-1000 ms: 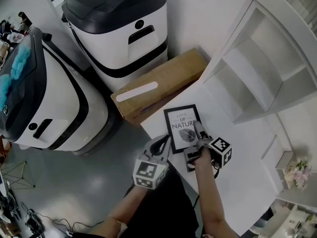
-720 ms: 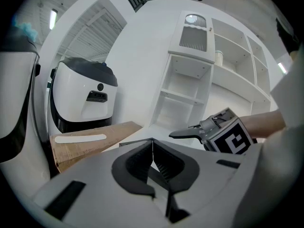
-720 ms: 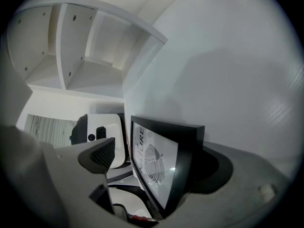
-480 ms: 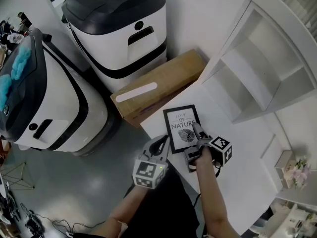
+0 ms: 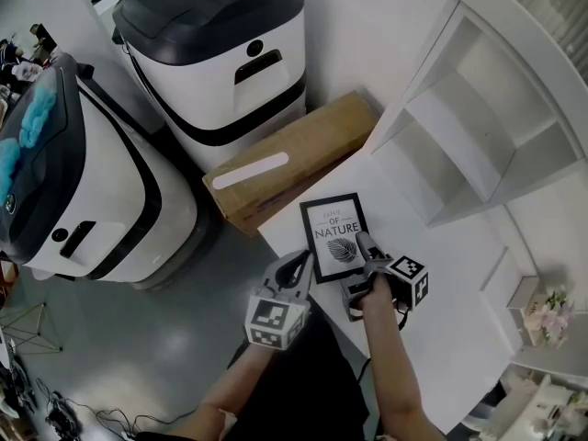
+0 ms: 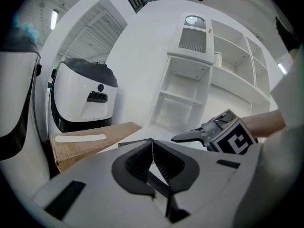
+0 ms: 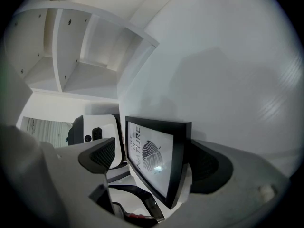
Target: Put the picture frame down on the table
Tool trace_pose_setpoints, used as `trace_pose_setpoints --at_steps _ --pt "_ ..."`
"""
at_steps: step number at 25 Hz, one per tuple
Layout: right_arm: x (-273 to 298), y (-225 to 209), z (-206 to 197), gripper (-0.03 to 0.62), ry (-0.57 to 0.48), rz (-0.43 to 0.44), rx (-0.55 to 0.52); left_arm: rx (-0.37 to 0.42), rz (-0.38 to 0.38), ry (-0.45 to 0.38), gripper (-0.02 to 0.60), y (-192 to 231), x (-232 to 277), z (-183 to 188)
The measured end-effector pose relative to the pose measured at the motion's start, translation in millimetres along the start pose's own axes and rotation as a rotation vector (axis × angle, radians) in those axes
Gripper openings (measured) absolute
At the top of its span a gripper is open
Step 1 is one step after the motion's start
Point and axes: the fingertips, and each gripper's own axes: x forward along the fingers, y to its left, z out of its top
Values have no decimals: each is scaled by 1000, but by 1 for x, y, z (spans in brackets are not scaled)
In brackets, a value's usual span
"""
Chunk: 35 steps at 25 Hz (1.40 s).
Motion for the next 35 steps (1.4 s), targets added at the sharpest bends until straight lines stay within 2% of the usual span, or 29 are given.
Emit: trace_pose_setpoints --at_steps 18,26,30,35 --pt "-16 -16 2 466 -18 -12 34 22 -32 2 12 -15 1 0" --pt "-23 -13 -5 465 -1 44 17 42 -53 9 12 -23 4 5" --pt "-28 -8 -15 465 16 68 -33 55 -57 15 12 -23 6 7" --pt "-40 12 -27 465 22 139 -102 70 -63 16 12 -24 9 10"
